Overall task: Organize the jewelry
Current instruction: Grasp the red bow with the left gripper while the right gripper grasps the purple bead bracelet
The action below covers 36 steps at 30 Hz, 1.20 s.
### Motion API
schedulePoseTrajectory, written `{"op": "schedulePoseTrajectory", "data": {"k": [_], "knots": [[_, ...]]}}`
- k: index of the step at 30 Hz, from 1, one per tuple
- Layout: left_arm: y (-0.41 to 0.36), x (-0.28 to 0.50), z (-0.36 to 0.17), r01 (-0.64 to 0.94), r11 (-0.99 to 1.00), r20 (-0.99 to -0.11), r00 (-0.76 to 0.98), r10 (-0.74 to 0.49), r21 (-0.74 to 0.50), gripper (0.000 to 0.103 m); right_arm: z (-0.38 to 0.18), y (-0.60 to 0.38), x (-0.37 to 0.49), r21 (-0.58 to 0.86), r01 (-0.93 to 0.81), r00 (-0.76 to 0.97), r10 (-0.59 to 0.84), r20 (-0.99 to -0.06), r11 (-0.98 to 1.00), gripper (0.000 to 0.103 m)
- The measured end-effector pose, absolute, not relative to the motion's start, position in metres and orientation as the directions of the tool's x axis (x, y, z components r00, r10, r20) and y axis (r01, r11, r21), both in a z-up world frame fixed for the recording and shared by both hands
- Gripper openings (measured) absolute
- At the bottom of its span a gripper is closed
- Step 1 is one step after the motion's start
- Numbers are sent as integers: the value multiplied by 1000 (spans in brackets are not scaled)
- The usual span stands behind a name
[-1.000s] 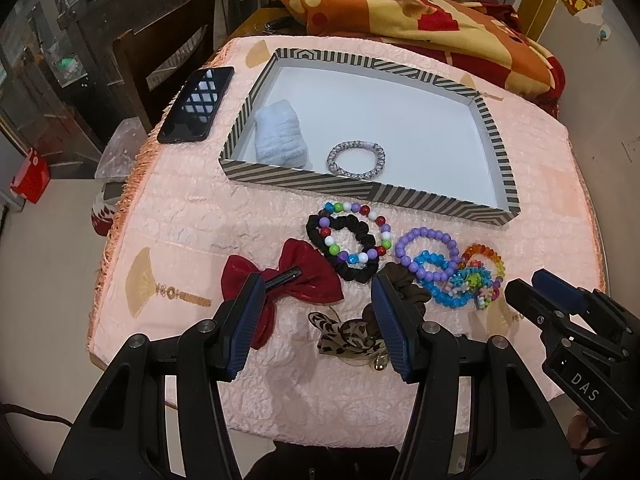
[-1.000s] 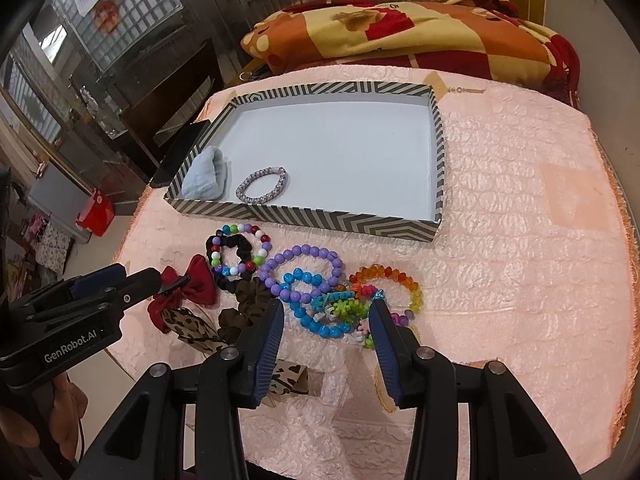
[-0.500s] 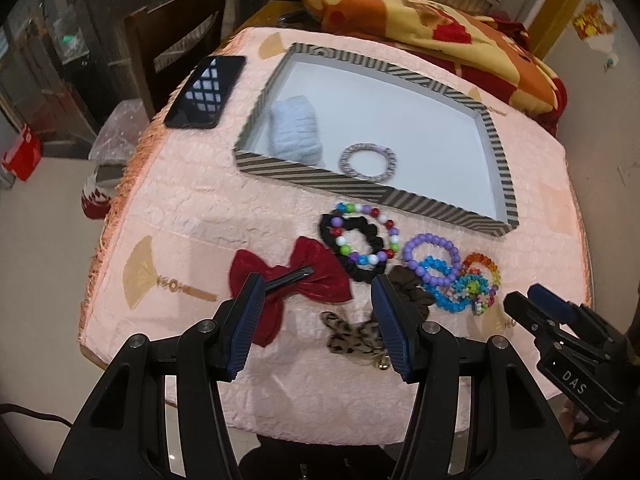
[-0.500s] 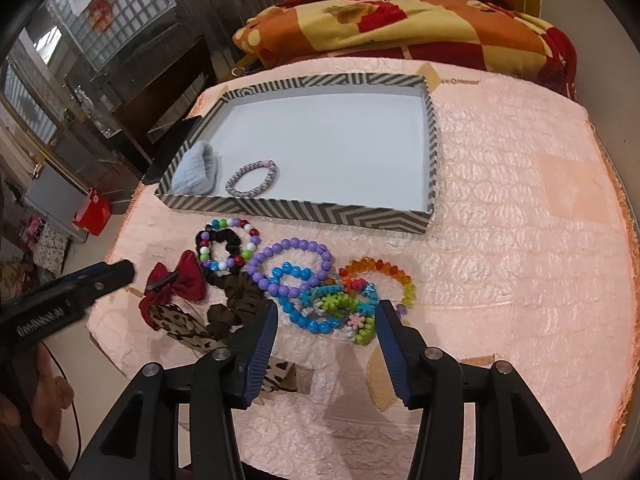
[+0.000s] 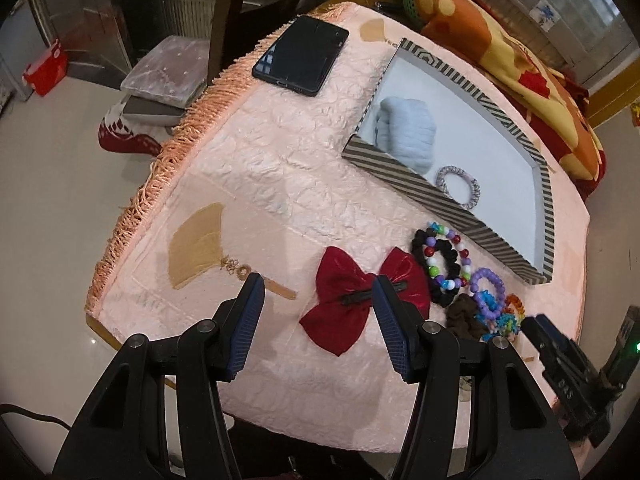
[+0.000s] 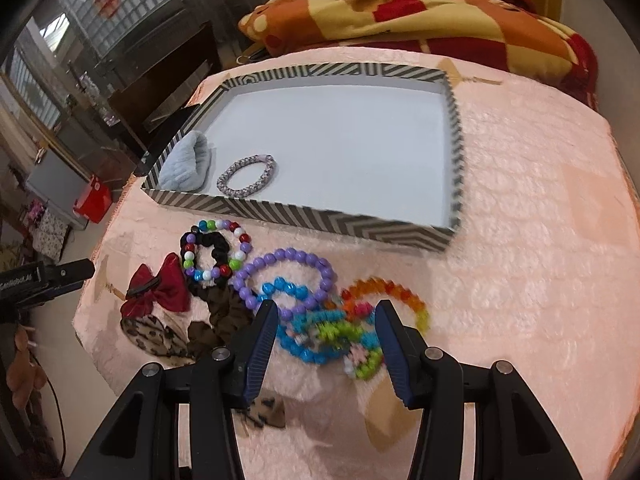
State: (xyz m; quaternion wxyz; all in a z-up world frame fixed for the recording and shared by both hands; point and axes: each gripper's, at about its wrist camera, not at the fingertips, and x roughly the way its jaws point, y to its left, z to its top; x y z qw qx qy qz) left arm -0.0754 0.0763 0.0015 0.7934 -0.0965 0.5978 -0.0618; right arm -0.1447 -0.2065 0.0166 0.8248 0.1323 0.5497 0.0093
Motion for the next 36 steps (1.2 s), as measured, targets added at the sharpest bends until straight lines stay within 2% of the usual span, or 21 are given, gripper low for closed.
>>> {"op": "schedulePoseTrajectory", "data": {"k": [5, 12, 16, 21, 28, 31, 34, 35, 36], "knots": [[68, -77, -10, 50, 975, -945, 241, -221, -216, 55, 8, -199, -127, 211, 91, 383, 162, -910, 973, 48], [38, -75, -23, 290, 948, -955, 215, -202, -136, 56, -5, -200, -114, 211, 53, 350, 179, -919, 976, 48], [26, -71, -29, 413, 900, -957, 183, -227, -135, 56, -11, -200, -108, 191, 42, 334, 167, -928, 981, 48], [4, -67, -37, 569, 820, -962, 181, -203, -66, 57, -18, -192, -99, 160, 8, 318, 150, -936, 987, 48], [-15, -57, -49, 666, 745, -971, 162, -174, -22, 57, -28, -189, -86, 110, -3, 289, 106, -951, 994, 44], [-14, -52, -53, 670, 741, -973, 136, -187, -49, 57, -30, -189, -83, 89, -4, 290, 86, -953, 996, 37], [-14, -49, -57, 670, 739, -972, 124, -197, -65, 54, -29, -190, -82, 77, -4, 298, 75, -952, 997, 23], [-14, -49, -58, 668, 740, -970, 124, -208, -73, 40, -28, -191, -82, 81, 3, 307, 77, -949, 997, 12], [-14, -52, -59, 669, 740, -969, 128, -209, -71, 36, -27, -193, -83, 88, 13, 317, 80, -945, 996, 9]]}}
